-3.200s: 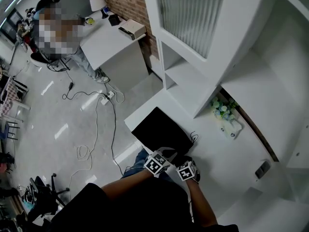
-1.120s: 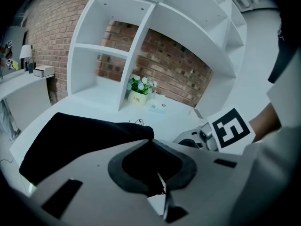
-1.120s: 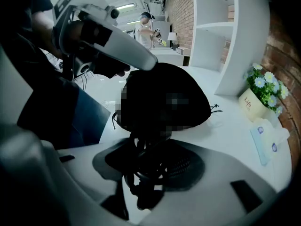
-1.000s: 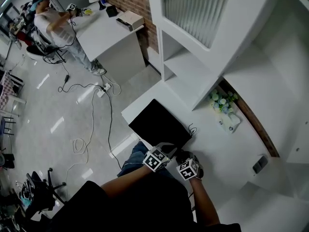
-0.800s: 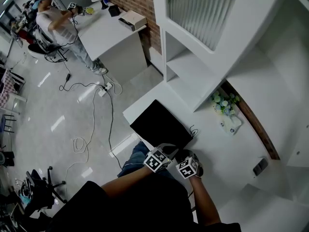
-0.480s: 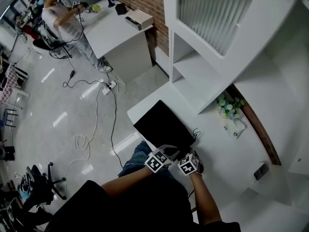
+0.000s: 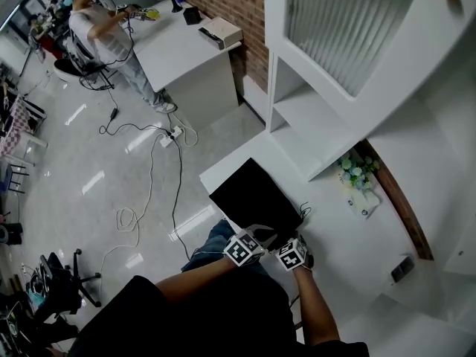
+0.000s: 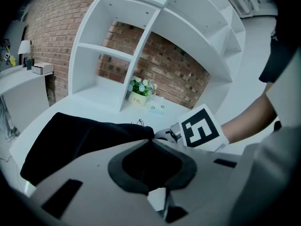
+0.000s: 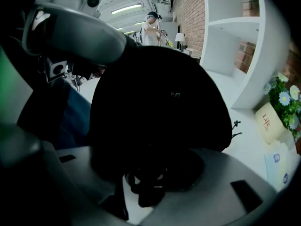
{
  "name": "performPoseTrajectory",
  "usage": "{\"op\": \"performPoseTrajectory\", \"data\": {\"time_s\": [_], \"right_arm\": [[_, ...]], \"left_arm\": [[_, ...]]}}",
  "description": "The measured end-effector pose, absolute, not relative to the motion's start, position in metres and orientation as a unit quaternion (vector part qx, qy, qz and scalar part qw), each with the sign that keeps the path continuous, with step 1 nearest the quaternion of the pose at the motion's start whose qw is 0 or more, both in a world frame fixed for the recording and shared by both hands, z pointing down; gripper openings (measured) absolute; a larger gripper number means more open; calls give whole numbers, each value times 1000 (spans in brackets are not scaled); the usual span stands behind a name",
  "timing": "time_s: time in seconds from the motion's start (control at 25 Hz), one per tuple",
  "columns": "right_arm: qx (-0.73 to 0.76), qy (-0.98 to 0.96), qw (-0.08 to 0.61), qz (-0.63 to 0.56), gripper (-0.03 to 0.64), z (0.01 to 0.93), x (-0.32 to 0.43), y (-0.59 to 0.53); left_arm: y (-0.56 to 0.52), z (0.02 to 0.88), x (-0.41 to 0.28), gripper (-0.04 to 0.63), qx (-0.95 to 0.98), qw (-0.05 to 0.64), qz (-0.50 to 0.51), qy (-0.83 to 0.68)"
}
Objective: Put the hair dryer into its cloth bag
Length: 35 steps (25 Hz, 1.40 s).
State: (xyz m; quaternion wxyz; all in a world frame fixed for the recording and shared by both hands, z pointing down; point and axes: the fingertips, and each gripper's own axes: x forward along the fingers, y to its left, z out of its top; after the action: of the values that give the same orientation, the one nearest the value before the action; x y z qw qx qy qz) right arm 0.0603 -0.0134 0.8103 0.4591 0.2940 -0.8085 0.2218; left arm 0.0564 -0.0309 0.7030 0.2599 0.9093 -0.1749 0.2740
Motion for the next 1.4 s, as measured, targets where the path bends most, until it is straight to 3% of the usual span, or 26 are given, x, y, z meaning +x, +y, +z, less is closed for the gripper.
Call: {"op": "performPoseTrajectory", "data": {"time_s": [0.28, 0.4, 0.68, 1.16, 1.4], "right_arm": [[295, -811, 461, 206, 210, 818, 58, -11], [302, -811, 452, 216, 241, 812, 57, -8], [352, -819, 366, 268, 268, 770, 72, -9], [333, -793, 459, 222, 248, 804, 94, 27], [348, -791, 454, 216, 209, 810, 98, 24]], "left_arm": [[-33, 702, 51, 32, 910, 252, 285, -163], [-34, 701, 48, 32, 910, 250, 290, -161], [-37, 701, 54, 32, 911, 243, 291, -163], [-34, 704, 61, 32, 908, 250, 292, -167], [-32, 703, 58, 32, 909, 254, 285, -168]]}}
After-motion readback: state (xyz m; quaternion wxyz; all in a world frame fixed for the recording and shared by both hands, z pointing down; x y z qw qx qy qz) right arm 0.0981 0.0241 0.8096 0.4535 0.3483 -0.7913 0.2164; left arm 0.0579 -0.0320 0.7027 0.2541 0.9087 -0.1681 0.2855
